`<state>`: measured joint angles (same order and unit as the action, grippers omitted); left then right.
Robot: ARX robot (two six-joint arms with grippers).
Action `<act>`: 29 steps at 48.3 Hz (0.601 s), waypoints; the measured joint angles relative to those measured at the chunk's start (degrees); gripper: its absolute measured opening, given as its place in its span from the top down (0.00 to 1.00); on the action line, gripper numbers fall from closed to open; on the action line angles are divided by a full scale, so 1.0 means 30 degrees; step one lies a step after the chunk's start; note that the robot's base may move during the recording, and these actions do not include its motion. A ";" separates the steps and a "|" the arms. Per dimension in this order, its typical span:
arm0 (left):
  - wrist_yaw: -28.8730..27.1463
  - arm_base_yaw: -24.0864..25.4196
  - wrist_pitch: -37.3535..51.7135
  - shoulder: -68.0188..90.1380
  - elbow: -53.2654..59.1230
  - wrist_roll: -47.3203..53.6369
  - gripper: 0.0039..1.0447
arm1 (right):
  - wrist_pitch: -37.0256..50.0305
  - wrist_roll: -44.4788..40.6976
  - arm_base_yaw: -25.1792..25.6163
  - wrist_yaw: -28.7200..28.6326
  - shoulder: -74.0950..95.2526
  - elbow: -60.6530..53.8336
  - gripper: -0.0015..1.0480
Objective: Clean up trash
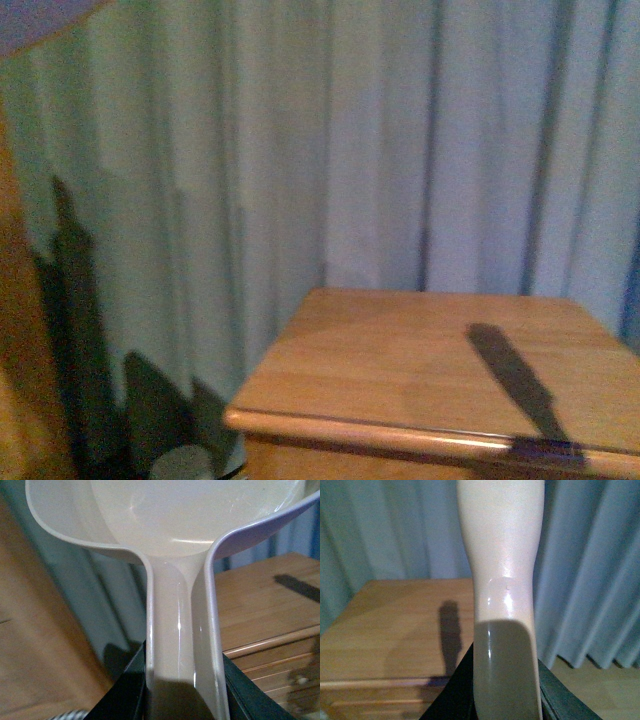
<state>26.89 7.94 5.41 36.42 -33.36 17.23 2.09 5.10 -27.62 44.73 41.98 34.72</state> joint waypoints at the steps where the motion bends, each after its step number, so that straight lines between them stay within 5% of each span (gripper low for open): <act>1: -0.0044 0.0029 0.0029 -0.0007 0.0000 -0.0015 0.74 | -0.0007 -0.0007 -0.0015 -0.0117 0.0007 -0.0022 0.82; 29: 0.0044 -0.0007 0.0066 -0.0022 0.0124 -0.0051 0.75 | 0.0015 -0.0066 -0.0087 -0.0189 0.0153 -0.0175 0.82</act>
<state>27.03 7.92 5.61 36.36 -32.99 17.08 2.13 4.91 -27.88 44.16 42.44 34.20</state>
